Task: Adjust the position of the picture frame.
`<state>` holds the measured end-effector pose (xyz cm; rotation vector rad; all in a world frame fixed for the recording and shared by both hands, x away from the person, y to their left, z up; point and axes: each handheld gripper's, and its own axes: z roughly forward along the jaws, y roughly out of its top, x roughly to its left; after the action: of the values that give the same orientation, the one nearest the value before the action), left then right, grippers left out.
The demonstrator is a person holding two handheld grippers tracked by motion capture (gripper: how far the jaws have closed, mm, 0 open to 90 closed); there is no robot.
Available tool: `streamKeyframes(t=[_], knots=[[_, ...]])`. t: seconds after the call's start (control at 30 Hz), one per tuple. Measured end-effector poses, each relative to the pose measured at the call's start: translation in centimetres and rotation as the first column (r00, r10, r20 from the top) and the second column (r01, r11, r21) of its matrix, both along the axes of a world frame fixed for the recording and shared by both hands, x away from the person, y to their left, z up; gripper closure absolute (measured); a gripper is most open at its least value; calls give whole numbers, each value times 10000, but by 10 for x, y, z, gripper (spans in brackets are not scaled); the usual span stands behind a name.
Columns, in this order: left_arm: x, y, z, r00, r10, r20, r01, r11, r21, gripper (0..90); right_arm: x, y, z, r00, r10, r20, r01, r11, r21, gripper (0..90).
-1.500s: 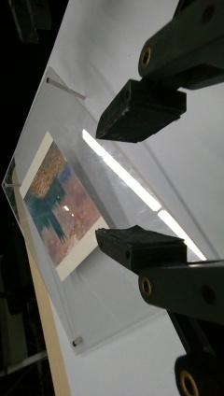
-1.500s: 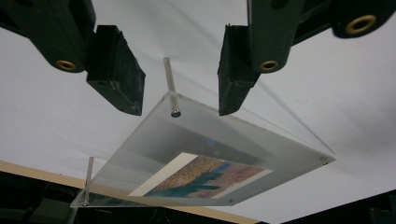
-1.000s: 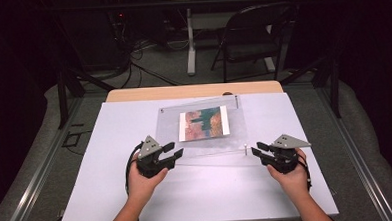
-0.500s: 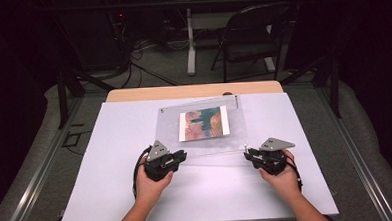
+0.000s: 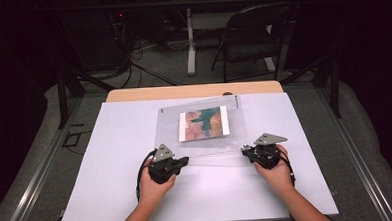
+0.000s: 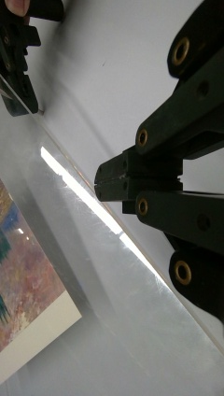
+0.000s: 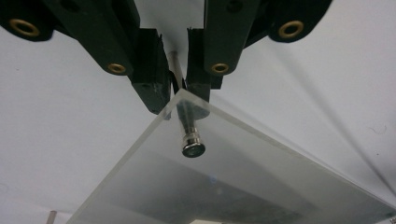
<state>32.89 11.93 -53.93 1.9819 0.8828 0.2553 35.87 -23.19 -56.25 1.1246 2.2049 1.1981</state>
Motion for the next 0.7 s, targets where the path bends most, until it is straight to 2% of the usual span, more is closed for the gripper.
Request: streamKeyframes(t=[0.07,0.27,0.43,0.7], knots=[[1,1,-2,10000,4,-100,-4,10000,43,900,2,-1,0,9997,7,-246,-3,9999,157,798],[3,2,-6,9995,36,-317,-32,9999,130,900,-1,0,6,10000,-13,-92,15,9997,232,811],[5,3,-7,9981,135,-595,-125,9998,171,900,-7,5,10,9994,341,-104,-337,9987,379,814],[5,3,-10,9967,222,-781,-189,9990,416,900,-18,12,19,9982,593,-30,-589,9950,813,821]])
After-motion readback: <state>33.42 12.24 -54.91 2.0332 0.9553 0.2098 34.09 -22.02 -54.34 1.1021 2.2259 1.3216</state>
